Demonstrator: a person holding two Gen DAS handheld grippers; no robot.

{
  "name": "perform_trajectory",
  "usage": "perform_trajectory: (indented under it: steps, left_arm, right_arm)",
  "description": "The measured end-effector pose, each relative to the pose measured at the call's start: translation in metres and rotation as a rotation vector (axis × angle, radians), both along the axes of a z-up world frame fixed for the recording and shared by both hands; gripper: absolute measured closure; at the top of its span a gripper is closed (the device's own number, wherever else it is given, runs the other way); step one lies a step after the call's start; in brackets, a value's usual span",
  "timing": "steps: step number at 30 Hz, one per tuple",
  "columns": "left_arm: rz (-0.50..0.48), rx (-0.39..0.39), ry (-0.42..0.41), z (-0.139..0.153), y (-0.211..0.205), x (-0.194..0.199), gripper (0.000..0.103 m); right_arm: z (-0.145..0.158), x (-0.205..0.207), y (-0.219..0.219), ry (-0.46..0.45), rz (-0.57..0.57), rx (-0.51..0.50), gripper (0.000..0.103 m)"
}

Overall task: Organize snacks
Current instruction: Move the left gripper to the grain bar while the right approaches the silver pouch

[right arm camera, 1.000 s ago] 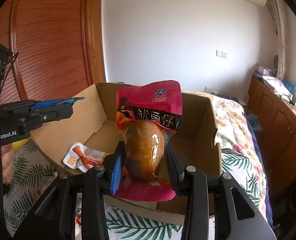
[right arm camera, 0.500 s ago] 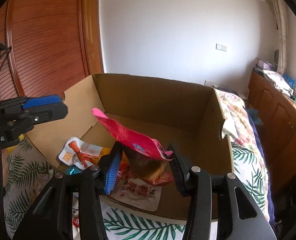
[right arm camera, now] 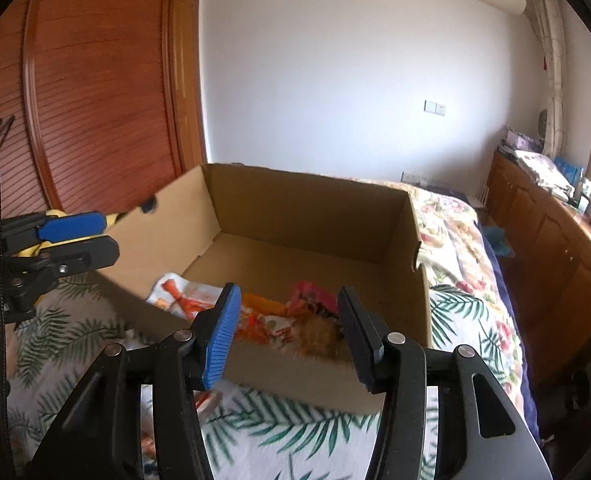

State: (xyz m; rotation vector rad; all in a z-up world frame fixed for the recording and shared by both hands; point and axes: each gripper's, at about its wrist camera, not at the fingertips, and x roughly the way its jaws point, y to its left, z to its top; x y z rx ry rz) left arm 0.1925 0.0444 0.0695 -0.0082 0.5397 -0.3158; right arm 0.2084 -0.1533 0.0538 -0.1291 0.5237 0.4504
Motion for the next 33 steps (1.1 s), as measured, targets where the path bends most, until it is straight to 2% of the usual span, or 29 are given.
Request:
perform_trajectory:
  steps: [6, 14, 20, 33]
  left_arm:
    - [0.011, 0.01, 0.016, -0.009, 0.008, -0.032, 0.051]
    - [0.028, 0.017, 0.075, -0.042, 0.018, -0.057, 0.051]
    - [0.039, 0.007, 0.135, -0.068, 0.018, -0.062, 0.051]
    - [0.051, 0.036, 0.191, -0.102, 0.01, -0.072, 0.051]
  right_arm:
    - [-0.005, -0.043, -0.004, 0.01, 0.017, 0.015, 0.051]
    - [-0.039, -0.073, -0.002, 0.084, 0.032, -0.004, 0.049]
    - [-0.066, -0.083, 0.005, 0.142, 0.033, -0.023, 0.046]
    - [-0.105, -0.085, 0.022, 0.229, 0.084, -0.069, 0.044]
